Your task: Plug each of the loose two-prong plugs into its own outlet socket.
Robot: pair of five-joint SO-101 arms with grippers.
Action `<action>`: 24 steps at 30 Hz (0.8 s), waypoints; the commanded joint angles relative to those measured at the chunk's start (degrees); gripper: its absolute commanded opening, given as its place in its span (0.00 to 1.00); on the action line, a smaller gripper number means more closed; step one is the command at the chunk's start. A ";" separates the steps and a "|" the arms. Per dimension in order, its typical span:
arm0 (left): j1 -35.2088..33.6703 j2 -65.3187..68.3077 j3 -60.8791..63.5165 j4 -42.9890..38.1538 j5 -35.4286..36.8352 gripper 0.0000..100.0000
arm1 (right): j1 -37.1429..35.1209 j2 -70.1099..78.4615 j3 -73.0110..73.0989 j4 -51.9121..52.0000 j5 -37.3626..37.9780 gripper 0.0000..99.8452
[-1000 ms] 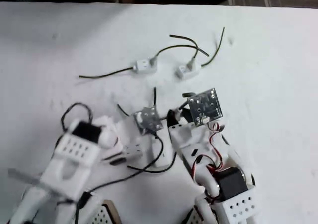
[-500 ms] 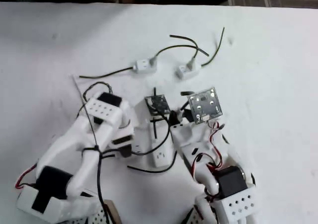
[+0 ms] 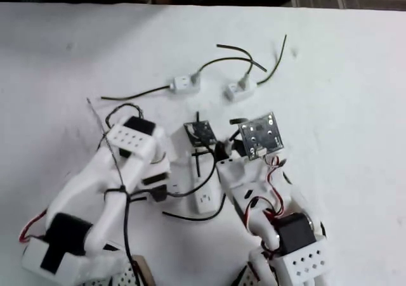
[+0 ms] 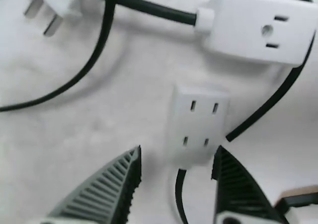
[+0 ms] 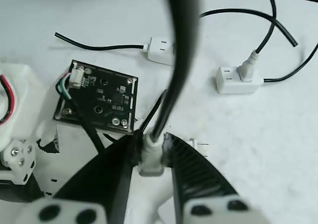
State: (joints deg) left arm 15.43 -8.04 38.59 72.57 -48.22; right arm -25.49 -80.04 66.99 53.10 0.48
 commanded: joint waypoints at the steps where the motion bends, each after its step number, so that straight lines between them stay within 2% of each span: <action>1: 0.84 -5.23 0.62 1.58 -0.09 0.24 | 0.31 -0.66 -2.64 -1.10 -0.09 0.02; 6: 0.84 -5.14 3.34 0.79 -0.44 0.24 | 0.31 -0.66 -2.64 -1.10 -0.09 0.02; 14: 2.68 -5.14 9.76 -6.24 0.00 0.24 | 0.13 -0.66 -2.64 -0.48 -0.09 0.02; 18: 3.47 -5.14 10.02 -8.18 4.22 0.23 | 0.13 -0.66 -2.64 -0.22 -0.09 0.02; 20: 3.56 -5.14 10.11 -9.49 5.27 0.19 | 0.04 -0.66 -2.64 -0.22 -0.09 0.02; 24: 3.21 -5.58 9.85 -10.20 5.10 0.05 | 0.22 -0.75 -2.64 -0.22 -0.09 0.02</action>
State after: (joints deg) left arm 16.84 -12.09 48.09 63.25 -43.47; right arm -25.58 -79.96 67.16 53.27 0.57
